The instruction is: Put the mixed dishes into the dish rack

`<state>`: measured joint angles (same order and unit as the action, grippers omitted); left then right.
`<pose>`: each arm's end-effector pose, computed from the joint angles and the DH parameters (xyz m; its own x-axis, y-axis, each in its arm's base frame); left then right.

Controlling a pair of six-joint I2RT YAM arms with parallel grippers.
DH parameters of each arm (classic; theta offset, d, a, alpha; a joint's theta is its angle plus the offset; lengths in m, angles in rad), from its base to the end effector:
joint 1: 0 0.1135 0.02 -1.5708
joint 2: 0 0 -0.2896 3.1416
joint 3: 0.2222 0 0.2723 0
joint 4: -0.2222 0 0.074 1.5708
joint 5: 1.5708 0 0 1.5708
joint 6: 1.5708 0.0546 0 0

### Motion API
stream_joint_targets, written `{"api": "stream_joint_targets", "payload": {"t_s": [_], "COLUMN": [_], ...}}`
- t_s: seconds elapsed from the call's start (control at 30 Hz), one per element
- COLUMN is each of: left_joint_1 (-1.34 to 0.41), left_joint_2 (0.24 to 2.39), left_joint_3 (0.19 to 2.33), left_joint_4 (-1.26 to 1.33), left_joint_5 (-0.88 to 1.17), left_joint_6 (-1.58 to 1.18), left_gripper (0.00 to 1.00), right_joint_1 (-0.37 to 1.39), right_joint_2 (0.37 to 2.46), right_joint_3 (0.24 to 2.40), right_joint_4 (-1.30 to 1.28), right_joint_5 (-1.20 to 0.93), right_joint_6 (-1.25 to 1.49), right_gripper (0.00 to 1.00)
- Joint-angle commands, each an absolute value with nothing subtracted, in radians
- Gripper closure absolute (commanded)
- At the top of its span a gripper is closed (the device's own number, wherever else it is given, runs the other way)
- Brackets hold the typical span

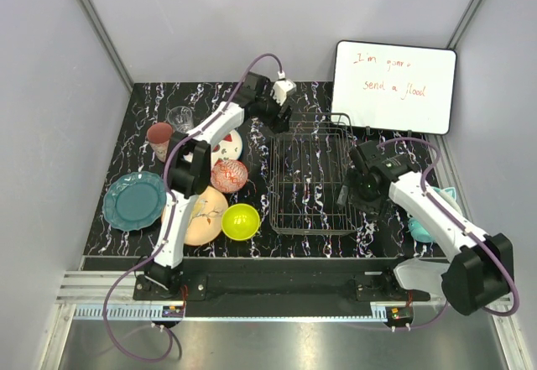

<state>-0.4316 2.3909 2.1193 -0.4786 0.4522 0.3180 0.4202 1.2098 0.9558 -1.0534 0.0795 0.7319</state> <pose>0.5294 -0.2701 0.2137 -0.3798 0.4845 -0.7880 0.8268 0.5598 -0.0542 0.2057 0.0871 0.2518 -0.9149 0.3209 -0.2449 0.3006 0.9465 0.1170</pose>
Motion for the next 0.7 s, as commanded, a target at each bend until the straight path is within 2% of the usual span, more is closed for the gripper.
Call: {"api": "stream_joint_targets", "payload": {"t_s": [0.0,0.47,0.67], "left_joint_1": [-0.42,-0.391,-0.384], "left_joint_2": [2.292,2.105,2.034], "left_joint_3": [2.05,1.841,1.764], "left_joint_4": [-0.46,-0.48,-0.485], "left_joint_5": [0.43,0.423,0.422], "left_joint_6": [0.353,0.354,0.362], "left_gripper": [0.19,0.23,0.25], "right_joint_1": [0.416,0.2,0.164], "right_joint_2": [1.262,1.374,1.469], "right_joint_3": [1.002,1.069,1.144], "right_joint_4": [-1.063,-1.003,-0.963], "right_joint_5": [0.146,0.183,0.192], "right_joint_6": [0.749,0.646,0.597], "right_gripper": [0.19,0.22,0.21]}}
